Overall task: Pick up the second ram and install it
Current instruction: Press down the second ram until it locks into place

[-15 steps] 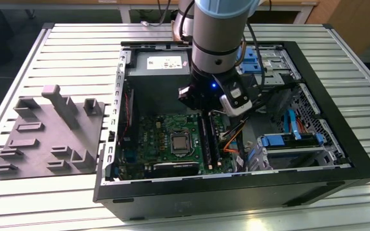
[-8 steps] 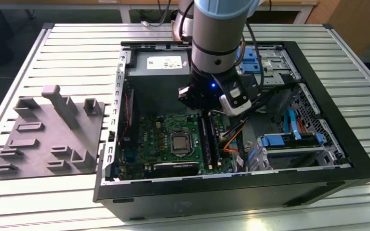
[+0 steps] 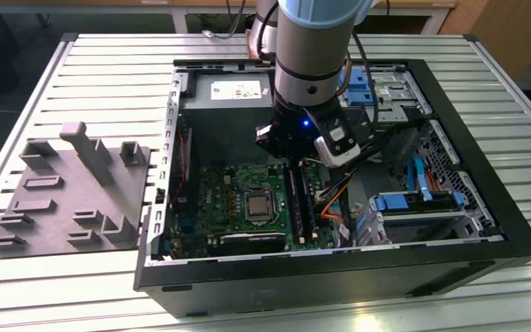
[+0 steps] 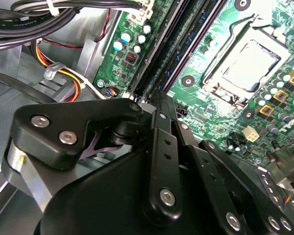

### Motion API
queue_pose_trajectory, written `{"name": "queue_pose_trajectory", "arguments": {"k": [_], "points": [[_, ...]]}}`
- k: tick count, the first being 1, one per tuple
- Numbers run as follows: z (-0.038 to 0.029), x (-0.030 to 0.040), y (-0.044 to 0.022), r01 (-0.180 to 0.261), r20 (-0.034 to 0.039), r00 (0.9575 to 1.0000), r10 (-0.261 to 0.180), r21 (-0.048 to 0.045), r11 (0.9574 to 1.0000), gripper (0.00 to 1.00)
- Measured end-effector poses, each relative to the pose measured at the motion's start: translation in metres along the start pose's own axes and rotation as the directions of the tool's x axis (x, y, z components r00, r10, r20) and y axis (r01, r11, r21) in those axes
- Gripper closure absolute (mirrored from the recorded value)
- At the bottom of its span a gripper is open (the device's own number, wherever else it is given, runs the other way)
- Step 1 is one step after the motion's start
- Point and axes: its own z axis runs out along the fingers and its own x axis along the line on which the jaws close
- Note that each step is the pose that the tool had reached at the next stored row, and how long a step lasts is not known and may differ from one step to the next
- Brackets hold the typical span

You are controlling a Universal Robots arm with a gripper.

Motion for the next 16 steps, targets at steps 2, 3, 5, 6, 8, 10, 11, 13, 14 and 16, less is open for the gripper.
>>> {"name": "queue_pose_trajectory", "arguments": {"k": [2, 3, 5, 6, 8, 10, 11, 13, 14, 16], "points": [[0.0009, 0.0, 0.0, 0.0, 0.0001, 1.0, 0.0, -0.0004, 1.0, 0.89], [0.0012, 0.0, -0.0001, 0.0, 0.0, 1.0, 0.0, 0.0, 1.0, 0.89], [0.0019, 0.0001, -0.0001, 0.0, 0.0, 1.0, 0.0, 0.0001, 1.0, 0.89], [0.0021, 0.0001, -0.0001, 0.0, 0.0, 1.0, 0.0, 0.0001, 1.0, 0.89], [0.0024, 0.0001, -0.0001, 0.0, 0.0, 1.0, 0.0, 0.0001, 1.0, 0.89], [0.0024, 0.0001, -0.0002, 0.0, 0.0, 1.0, 0.0, 0.0002, 1.0, 0.89], [0.0025, 0.0001, -0.0002, 0.0, 0.0, 1.0, 0.0, 0.0001, 1.0, 0.89], [0.0026, 0.0001, -0.0002, 0.0, 0.0, 1.0, 0.0, 0.0, 1.0, 0.89], [0.0031, 0.0001, -0.0002, 0.0, 0.0001, 1.0, 0.0, -0.0003, 1.0, 0.89], [0.0036, 0.0001, -0.0002, 0.0, 0.0, 1.0, 0.0, 0.0, 1.0, 0.89]]}}
